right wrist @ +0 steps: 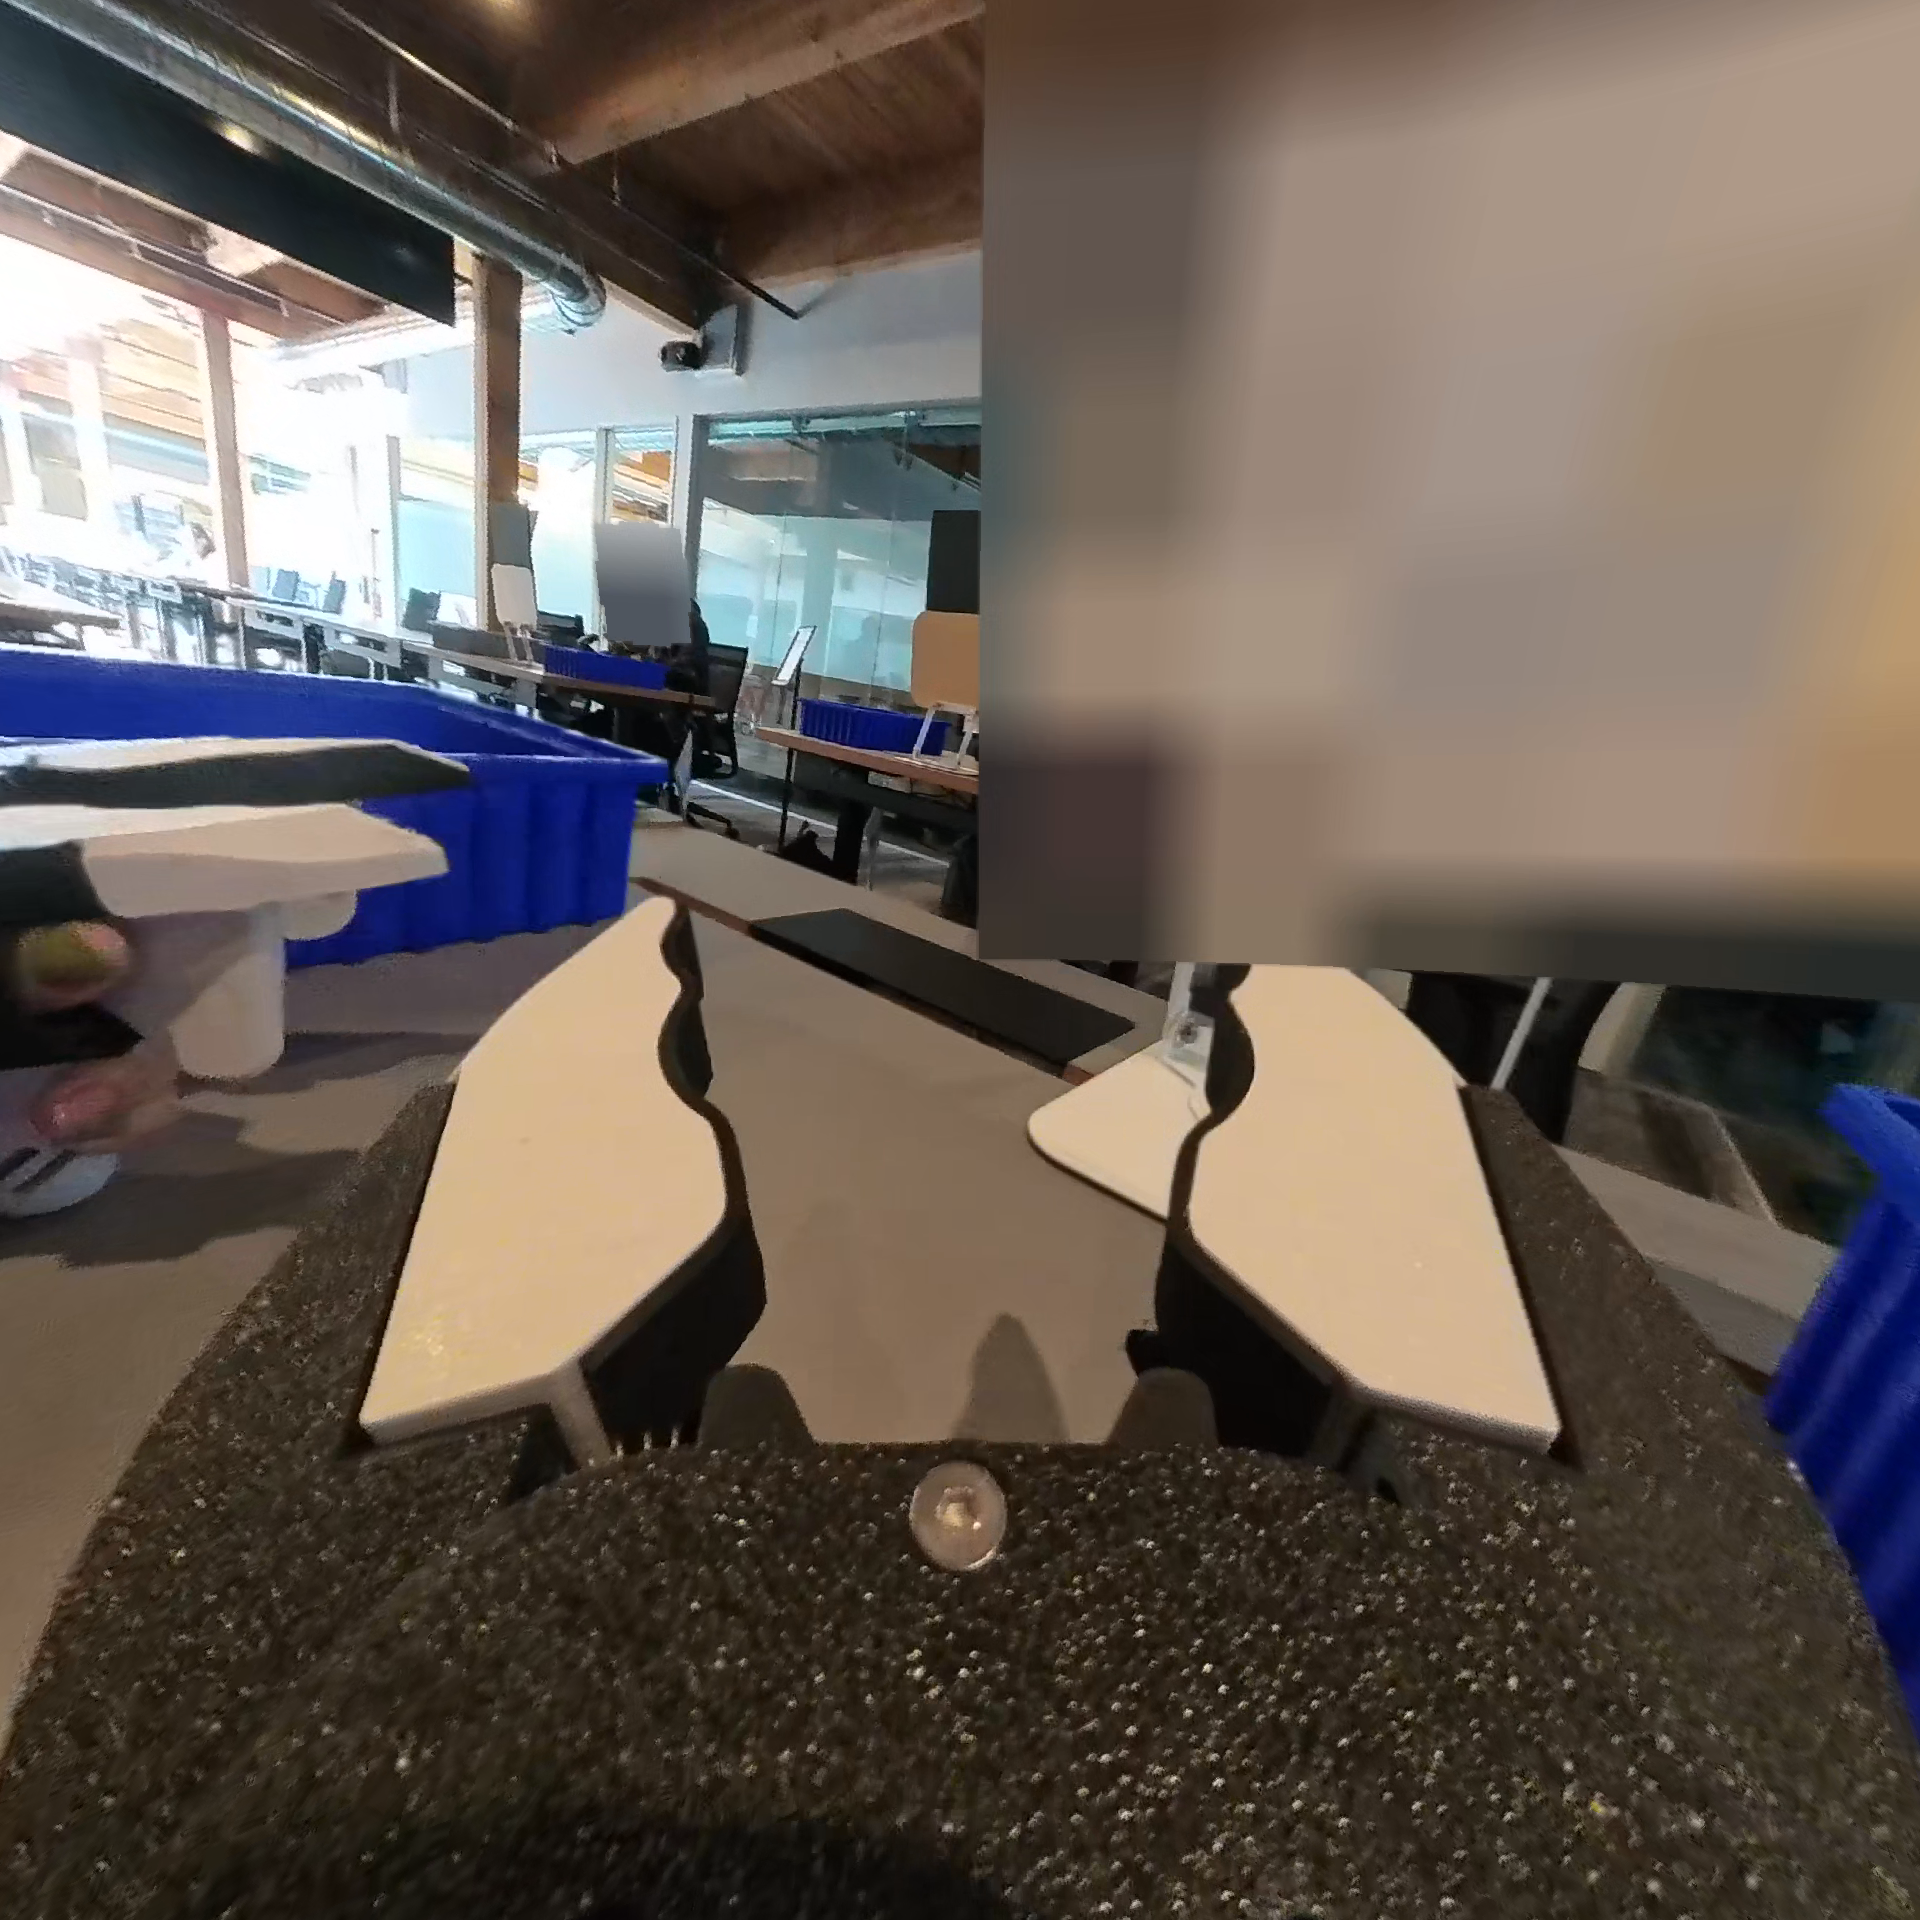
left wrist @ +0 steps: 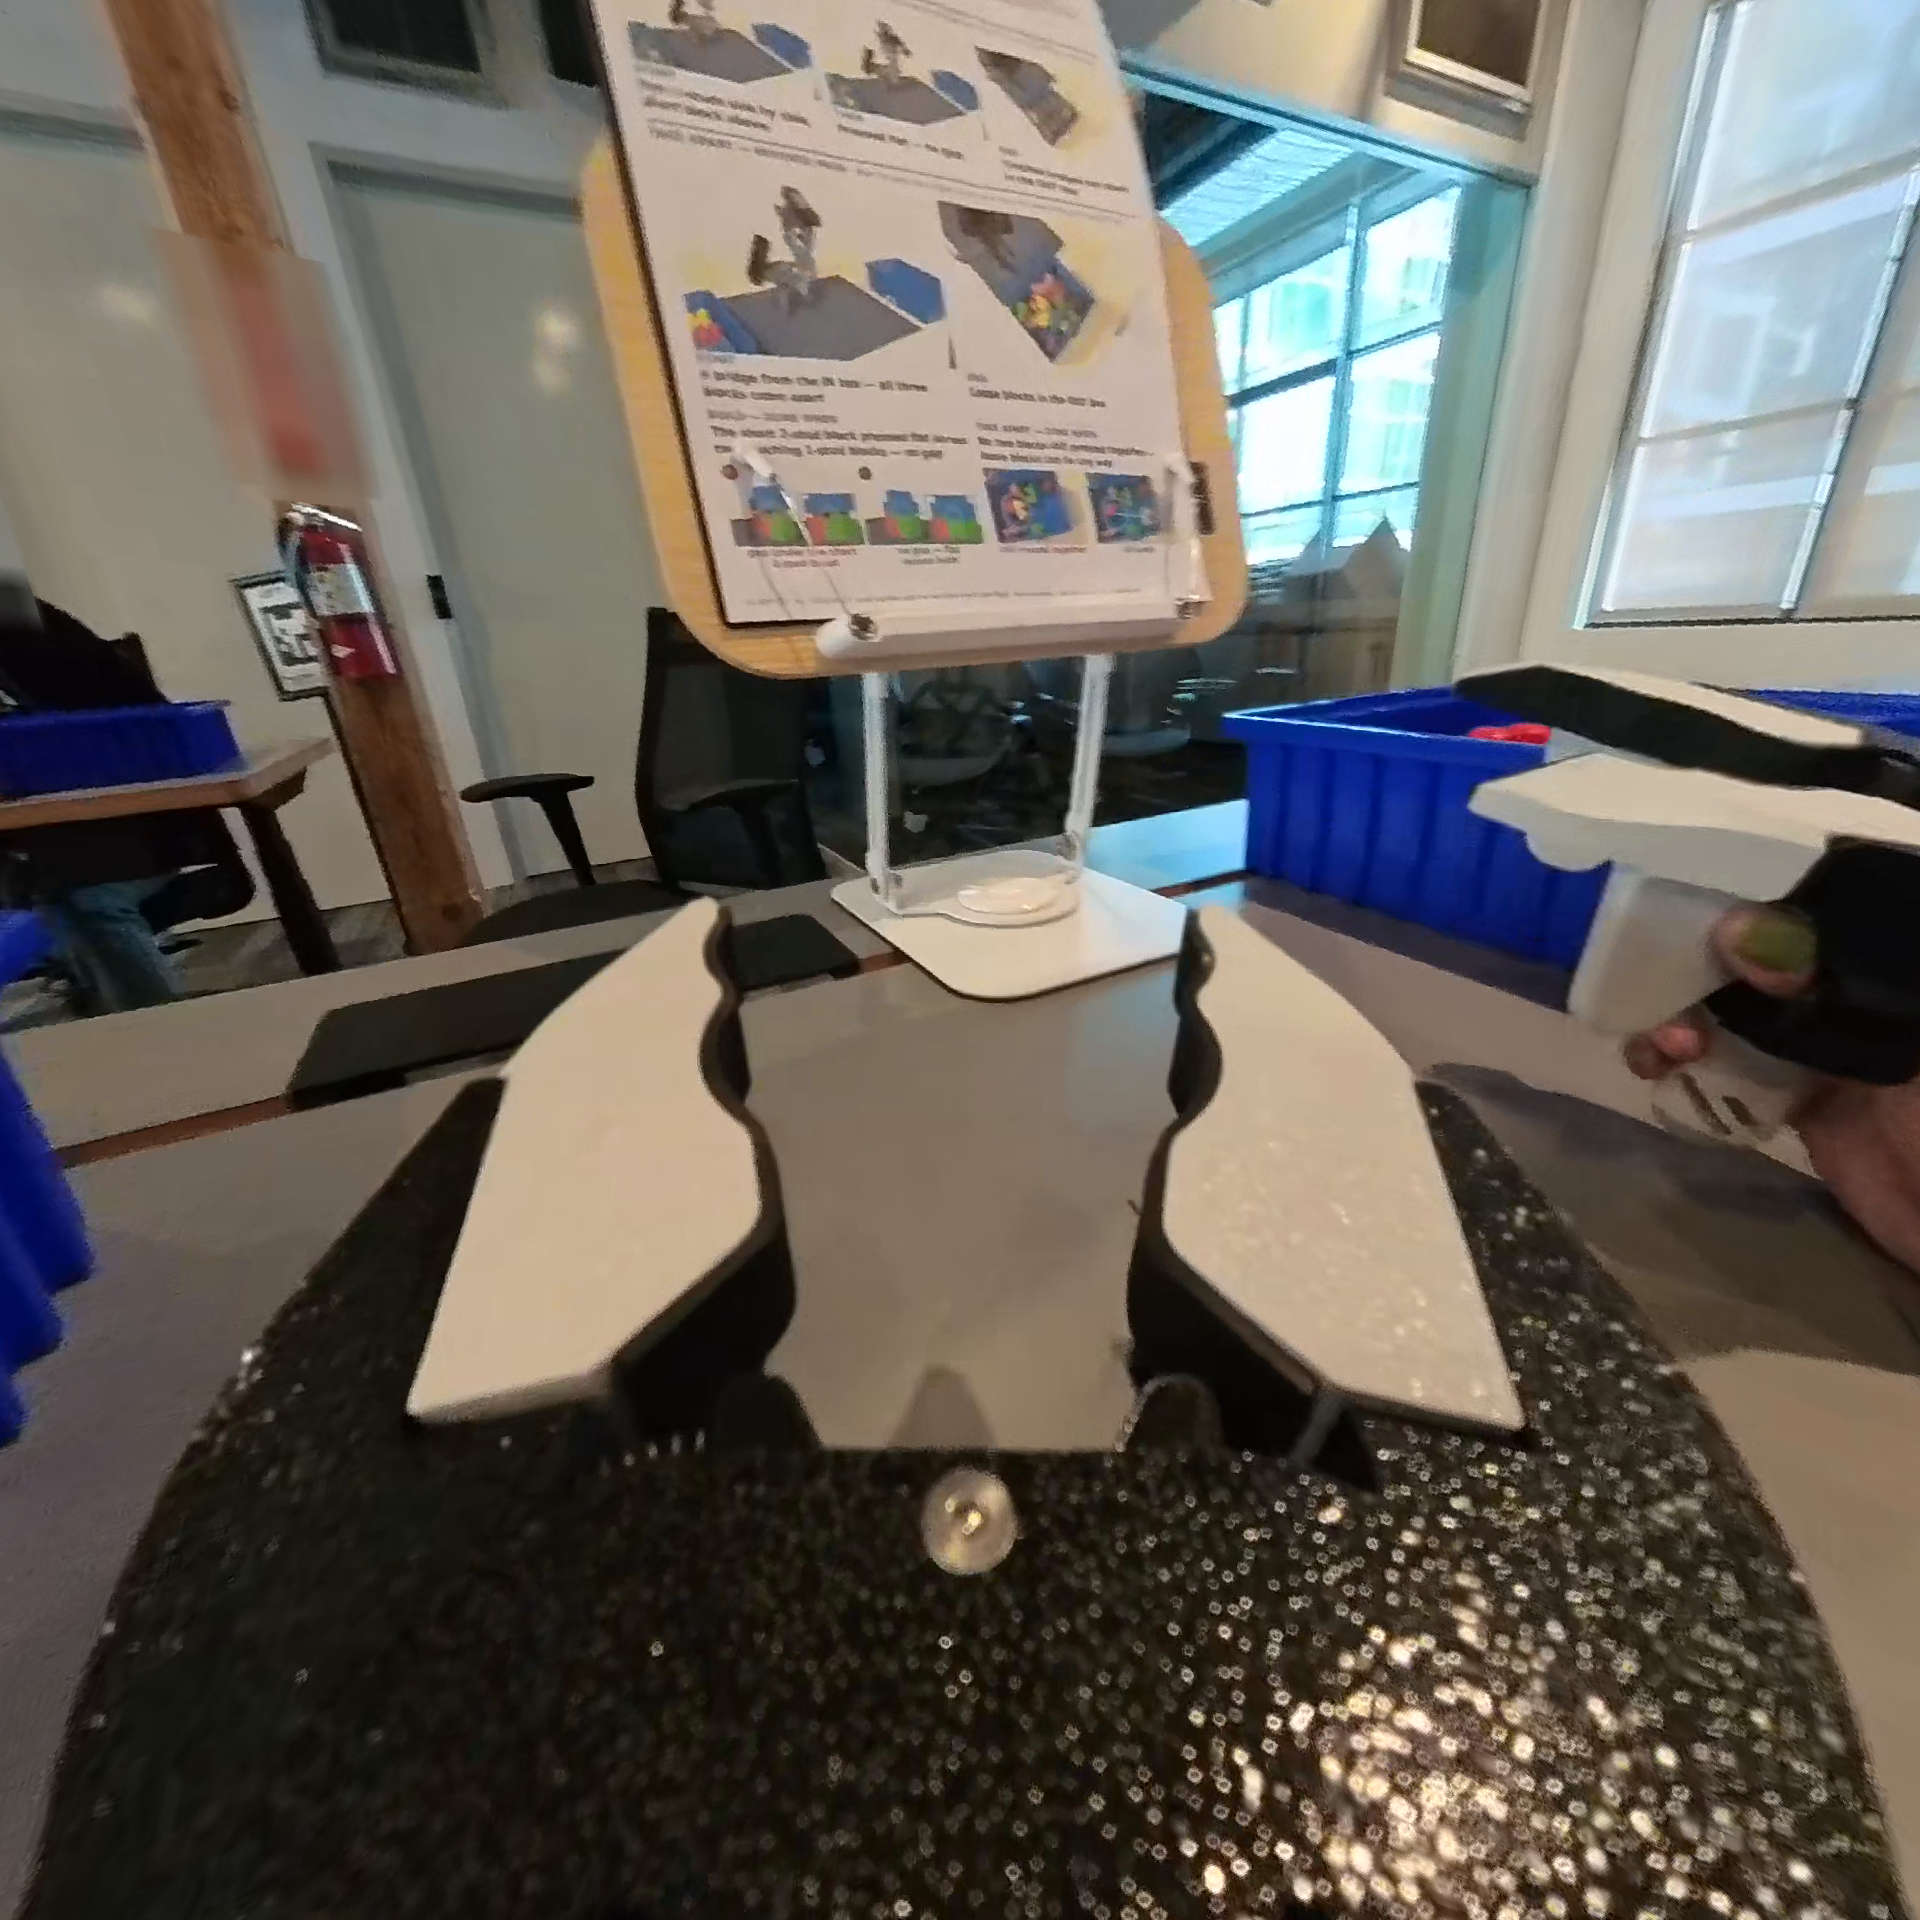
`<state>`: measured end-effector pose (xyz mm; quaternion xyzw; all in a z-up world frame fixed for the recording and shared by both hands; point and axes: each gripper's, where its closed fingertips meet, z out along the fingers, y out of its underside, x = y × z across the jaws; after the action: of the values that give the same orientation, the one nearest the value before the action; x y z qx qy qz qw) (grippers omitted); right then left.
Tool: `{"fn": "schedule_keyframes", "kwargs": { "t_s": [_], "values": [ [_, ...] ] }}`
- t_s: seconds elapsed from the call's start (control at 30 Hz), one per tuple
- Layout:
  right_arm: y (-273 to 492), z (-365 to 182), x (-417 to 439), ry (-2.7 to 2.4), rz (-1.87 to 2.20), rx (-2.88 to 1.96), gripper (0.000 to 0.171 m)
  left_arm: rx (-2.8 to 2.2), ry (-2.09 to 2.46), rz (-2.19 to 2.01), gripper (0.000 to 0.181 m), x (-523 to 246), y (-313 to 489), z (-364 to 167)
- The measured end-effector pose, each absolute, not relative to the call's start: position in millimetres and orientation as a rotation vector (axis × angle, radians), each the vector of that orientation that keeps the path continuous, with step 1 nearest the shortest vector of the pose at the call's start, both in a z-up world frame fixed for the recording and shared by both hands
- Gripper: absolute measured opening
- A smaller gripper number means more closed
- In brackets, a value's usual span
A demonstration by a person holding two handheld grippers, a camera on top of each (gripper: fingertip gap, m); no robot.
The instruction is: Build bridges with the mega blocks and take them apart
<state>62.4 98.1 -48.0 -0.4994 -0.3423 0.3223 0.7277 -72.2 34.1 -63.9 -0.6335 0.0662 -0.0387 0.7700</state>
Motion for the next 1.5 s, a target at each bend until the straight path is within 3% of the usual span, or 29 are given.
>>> {"fn": "schedule_keyframes", "kwargs": {
  "t_s": [0.4, 0.6, 1.5],
  "values": [
    [115.8, -49.7, 52.8, -0.798, 0.656, -1.097, 0.073, -1.336, 0.286, -0.082, 0.069, -49.8, 57.9, -61.1],
    [111.0, -52.2, 50.2, -0.849, 0.581, -1.077, 0.067, -1.322, 0.35, 0.018, 0.075, -41.7, 54.7, -60.3],
    [106.6, -55.7, 52.7, -0.844, 0.595, -1.091, 0.063, -1.36, 0.313, 0.031, 0.071, -54.6, 56.3, -66.1]
  ]
}}
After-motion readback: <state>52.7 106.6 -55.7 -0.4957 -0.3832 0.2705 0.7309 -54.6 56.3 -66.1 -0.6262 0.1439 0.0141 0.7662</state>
